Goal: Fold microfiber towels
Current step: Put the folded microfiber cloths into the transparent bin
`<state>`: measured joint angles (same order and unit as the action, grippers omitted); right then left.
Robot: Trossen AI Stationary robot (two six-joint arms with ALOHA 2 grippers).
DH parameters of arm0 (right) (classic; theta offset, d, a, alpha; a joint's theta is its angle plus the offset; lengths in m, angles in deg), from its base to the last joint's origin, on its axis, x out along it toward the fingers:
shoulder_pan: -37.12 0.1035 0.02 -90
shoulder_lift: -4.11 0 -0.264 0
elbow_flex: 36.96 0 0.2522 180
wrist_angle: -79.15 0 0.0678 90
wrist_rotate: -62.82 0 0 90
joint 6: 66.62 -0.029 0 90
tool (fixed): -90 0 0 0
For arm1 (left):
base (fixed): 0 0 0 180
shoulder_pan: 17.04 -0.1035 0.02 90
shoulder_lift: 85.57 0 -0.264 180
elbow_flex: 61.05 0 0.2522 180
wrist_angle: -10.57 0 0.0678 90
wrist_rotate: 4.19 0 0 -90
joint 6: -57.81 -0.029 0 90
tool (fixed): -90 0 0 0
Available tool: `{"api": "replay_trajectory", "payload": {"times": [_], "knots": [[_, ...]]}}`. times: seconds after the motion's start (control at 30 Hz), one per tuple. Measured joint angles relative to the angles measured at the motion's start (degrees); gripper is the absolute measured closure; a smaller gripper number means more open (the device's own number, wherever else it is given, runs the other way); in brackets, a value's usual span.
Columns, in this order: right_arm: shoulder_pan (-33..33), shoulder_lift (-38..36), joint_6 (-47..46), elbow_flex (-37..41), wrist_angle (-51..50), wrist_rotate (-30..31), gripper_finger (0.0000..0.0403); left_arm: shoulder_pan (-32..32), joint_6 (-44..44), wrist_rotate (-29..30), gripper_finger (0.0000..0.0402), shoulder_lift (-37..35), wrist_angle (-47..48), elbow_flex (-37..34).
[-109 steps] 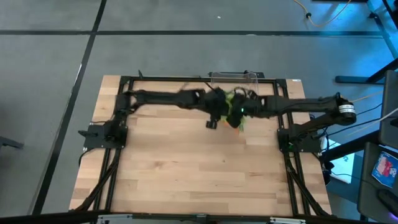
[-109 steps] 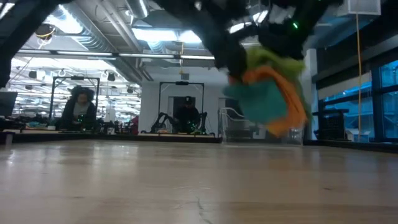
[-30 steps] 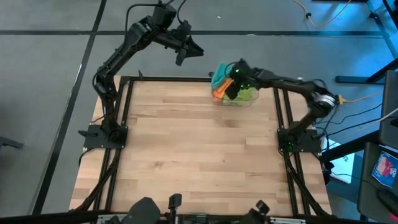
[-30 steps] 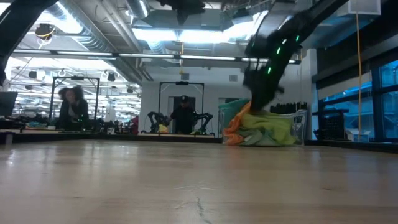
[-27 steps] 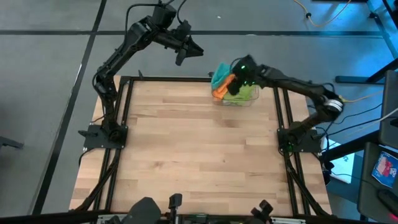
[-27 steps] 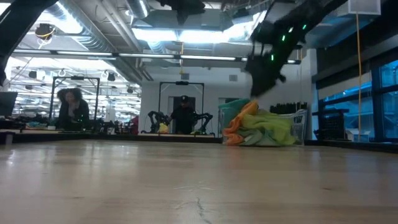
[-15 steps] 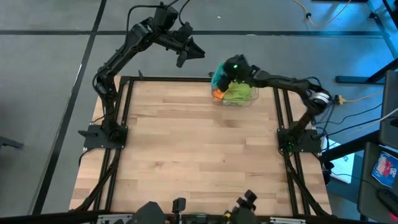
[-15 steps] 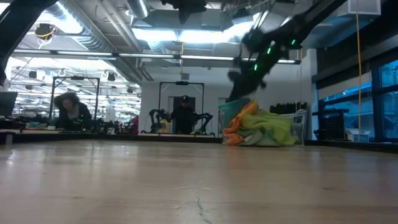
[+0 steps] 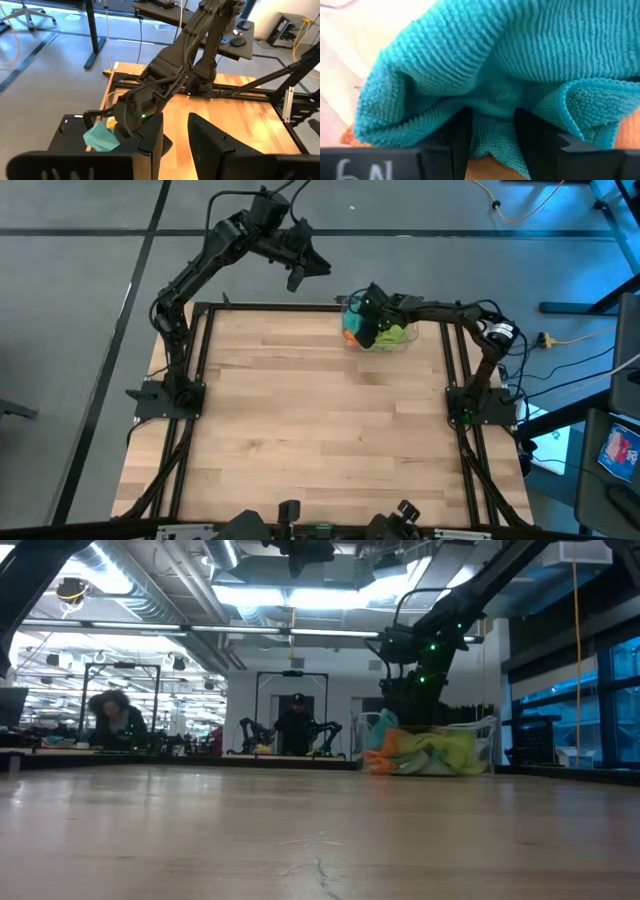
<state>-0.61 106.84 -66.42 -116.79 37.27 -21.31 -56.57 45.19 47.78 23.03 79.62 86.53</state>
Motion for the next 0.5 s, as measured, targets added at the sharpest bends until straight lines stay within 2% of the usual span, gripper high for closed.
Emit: {"api": "replay_trajectory", "payload": {"times": [0.13, 0.33, 0.4, 0.5], "knots": [[0.5, -1.95, -2.47, -0.94, -3.17, 1.83, 0.0248, 0.01, -0.03, 0.02, 0.0319, 0.0, 1.05, 0.0], [2.2, -9.16, -4.51, -7.26, -11.41, 3.58, 0.0248, -0.03, -0.18, 0.75, 0.0319, 0.0, 1.31, 0.0], [2.83, -11.13, -3.79, -8.64, -9.68, 5.37, 0.0248, -0.01, -1.22, 1.35, 0.0319, 0.0, 1.31, 0.0], [3.23, -11.92, -0.37, -9.84, -1.41, 6.1, 0.0248, -0.04, -1.77, 1.57, 0.0319, 0.0, 1.31, 0.0]]}}
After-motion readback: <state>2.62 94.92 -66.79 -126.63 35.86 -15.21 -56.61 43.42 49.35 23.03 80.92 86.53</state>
